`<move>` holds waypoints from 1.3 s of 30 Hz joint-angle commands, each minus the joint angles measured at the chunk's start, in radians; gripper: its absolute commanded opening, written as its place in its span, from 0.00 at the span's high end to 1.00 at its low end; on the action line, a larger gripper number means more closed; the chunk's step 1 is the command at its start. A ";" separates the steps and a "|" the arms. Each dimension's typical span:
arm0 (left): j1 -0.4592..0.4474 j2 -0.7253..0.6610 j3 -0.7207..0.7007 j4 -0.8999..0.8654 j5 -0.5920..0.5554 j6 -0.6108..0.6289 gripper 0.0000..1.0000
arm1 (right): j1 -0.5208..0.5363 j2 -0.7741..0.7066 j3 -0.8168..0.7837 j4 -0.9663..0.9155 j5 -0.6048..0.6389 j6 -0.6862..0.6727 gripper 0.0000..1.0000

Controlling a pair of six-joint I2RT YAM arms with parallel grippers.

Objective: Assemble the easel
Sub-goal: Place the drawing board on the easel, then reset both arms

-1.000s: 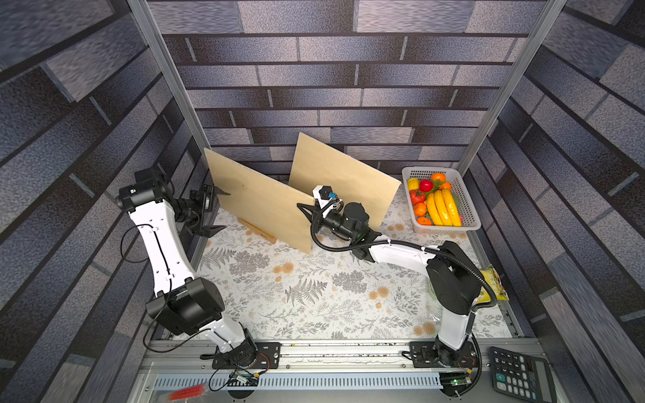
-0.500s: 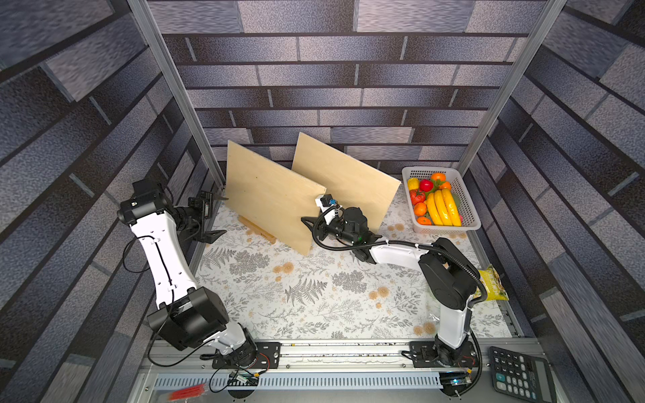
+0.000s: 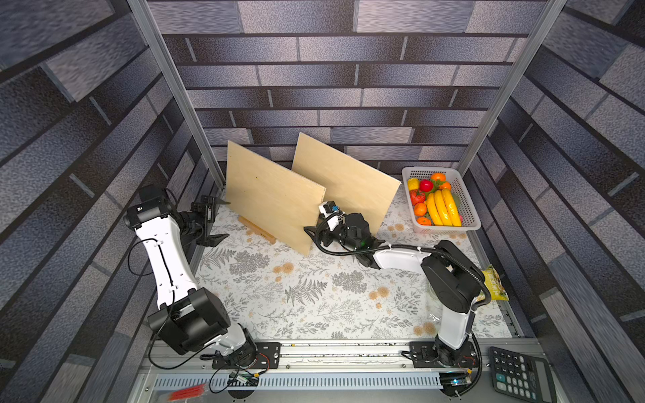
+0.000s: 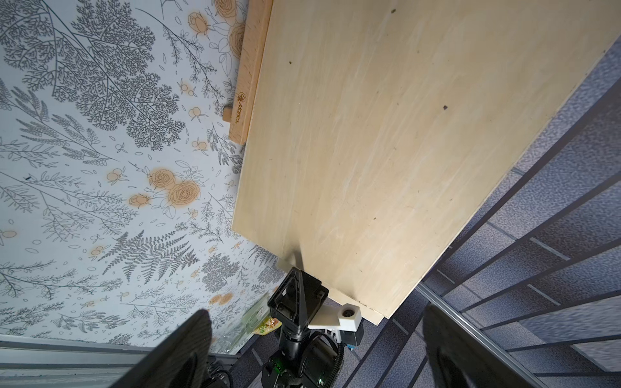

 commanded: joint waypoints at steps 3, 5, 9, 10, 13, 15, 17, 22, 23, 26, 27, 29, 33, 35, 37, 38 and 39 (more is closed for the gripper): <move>0.009 -0.037 0.044 0.018 -0.027 -0.014 0.00 | -0.004 -0.178 -0.091 -0.084 0.092 0.027 0.11; 0.007 -0.050 0.052 0.032 -0.059 -0.006 0.00 | -0.005 -0.251 -0.121 -0.169 0.151 0.039 0.11; -0.010 -0.121 0.032 0.087 -0.218 0.051 0.00 | -0.008 -0.455 -0.194 -0.356 0.229 0.021 0.10; -0.016 -0.149 0.012 0.105 -0.257 0.061 0.00 | -0.008 -0.508 -0.200 -0.413 0.234 0.014 0.10; -0.060 -0.273 -0.106 0.200 -0.428 0.080 0.00 | -0.018 -0.695 -0.201 -0.640 0.261 0.005 0.09; -0.132 -0.404 -0.248 0.333 -0.591 0.101 0.00 | -0.041 -0.809 -0.196 -0.811 0.318 0.003 0.06; -0.205 -0.540 -0.439 0.546 -0.723 0.128 0.00 | -0.117 -0.902 -0.187 -0.966 0.352 0.022 0.03; -0.288 -0.694 -0.804 0.891 -0.834 0.246 0.00 | -0.329 -0.964 -0.220 -1.050 0.349 -0.039 0.03; -0.307 -0.708 -0.861 0.959 -0.849 0.295 0.00 | -0.376 -0.970 -0.243 -1.032 0.355 -0.044 0.02; -0.371 -0.733 -1.048 1.226 -0.873 0.440 0.00 | -0.501 -0.972 -0.319 -0.959 0.363 -0.040 0.02; -0.394 -0.733 -1.098 1.285 -0.895 0.467 0.00 | -0.529 -0.967 -0.343 -0.935 0.365 -0.040 0.02; -0.427 -0.708 -1.172 1.396 -0.926 0.556 0.00 | -0.583 -0.935 -0.385 -0.884 0.359 -0.035 0.02; -0.427 -0.580 -1.266 1.578 -0.933 0.624 0.00 | -0.613 -0.856 -0.417 -0.802 0.349 -0.047 0.03; -0.428 -0.480 -1.300 1.697 -0.912 0.650 0.00 | -0.619 -0.821 -0.428 -0.753 0.351 -0.065 0.03; -0.432 -0.395 -1.320 1.791 -0.908 0.669 0.00 | -0.626 -0.788 -0.441 -0.699 0.340 -0.094 0.03; -0.434 -0.352 -1.332 1.848 -0.902 0.679 0.00 | -0.632 -0.770 -0.455 -0.664 0.335 -0.106 0.03; -0.434 -0.317 -1.341 1.889 -0.899 0.681 0.00 | -0.636 -0.752 -0.462 -0.641 0.333 -0.112 0.03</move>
